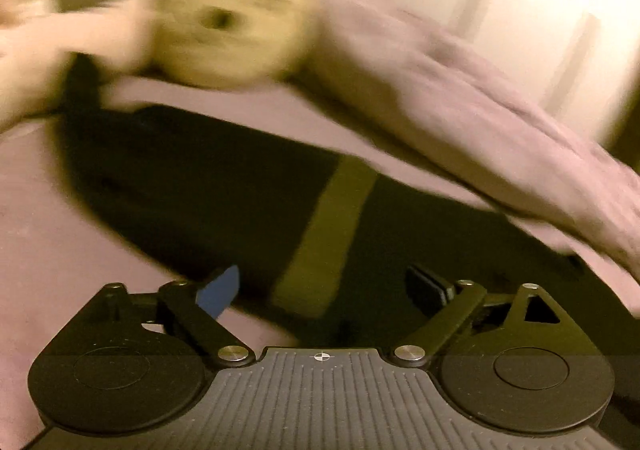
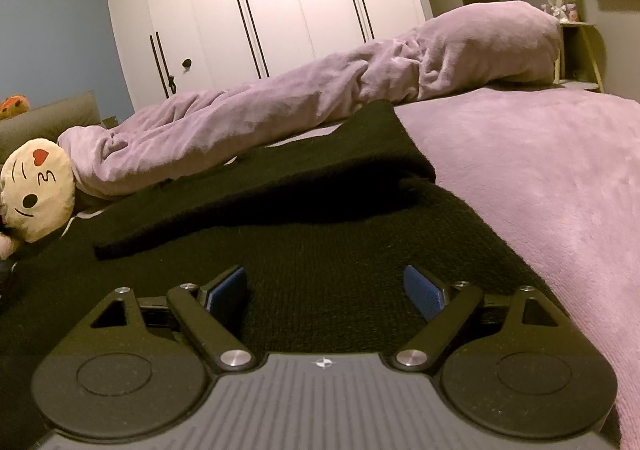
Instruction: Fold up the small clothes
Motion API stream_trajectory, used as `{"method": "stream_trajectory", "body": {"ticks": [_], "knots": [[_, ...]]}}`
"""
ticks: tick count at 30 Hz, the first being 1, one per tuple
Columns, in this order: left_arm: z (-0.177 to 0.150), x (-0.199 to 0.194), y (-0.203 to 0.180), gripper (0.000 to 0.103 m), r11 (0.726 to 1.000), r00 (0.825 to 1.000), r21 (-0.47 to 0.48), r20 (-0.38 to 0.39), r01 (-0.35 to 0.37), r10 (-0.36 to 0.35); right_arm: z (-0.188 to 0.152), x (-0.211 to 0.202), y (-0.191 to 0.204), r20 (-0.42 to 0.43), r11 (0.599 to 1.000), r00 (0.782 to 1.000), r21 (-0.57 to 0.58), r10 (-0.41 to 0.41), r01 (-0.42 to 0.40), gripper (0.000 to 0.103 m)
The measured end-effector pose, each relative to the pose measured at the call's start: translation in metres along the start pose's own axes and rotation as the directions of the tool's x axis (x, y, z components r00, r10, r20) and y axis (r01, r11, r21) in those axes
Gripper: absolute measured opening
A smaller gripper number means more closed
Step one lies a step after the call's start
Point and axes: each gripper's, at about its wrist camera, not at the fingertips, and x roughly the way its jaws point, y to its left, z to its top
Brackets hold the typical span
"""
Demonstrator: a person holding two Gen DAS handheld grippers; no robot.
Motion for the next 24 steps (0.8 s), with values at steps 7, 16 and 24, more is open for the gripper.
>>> {"method": "stream_trajectory", "body": {"ticks": [7,16,24], "knots": [[0.067,0.020,0.157,0.095,0.904,0.995,-0.419,0.012,-0.088,0.102,0.001,0.004,0.007,-0.018,0.999,1.000,-0.039,-0.026,0.025,0.089],[0.091,0.069,0.210,0.012,0.855,0.998,-0.517,-0.067,-0.039,0.004,0.001,0.008,0.018,-0.036,0.993,0.997,-0.093,-0.074,0.071,0.089],[0.102,0.037,0.169,0.009,0.935,0.997,-0.346,0.044,0.079,-0.068,0.001,0.007,0.017,-0.038,0.992,0.996,-0.099,-0.076,0.072,0.089]]}}
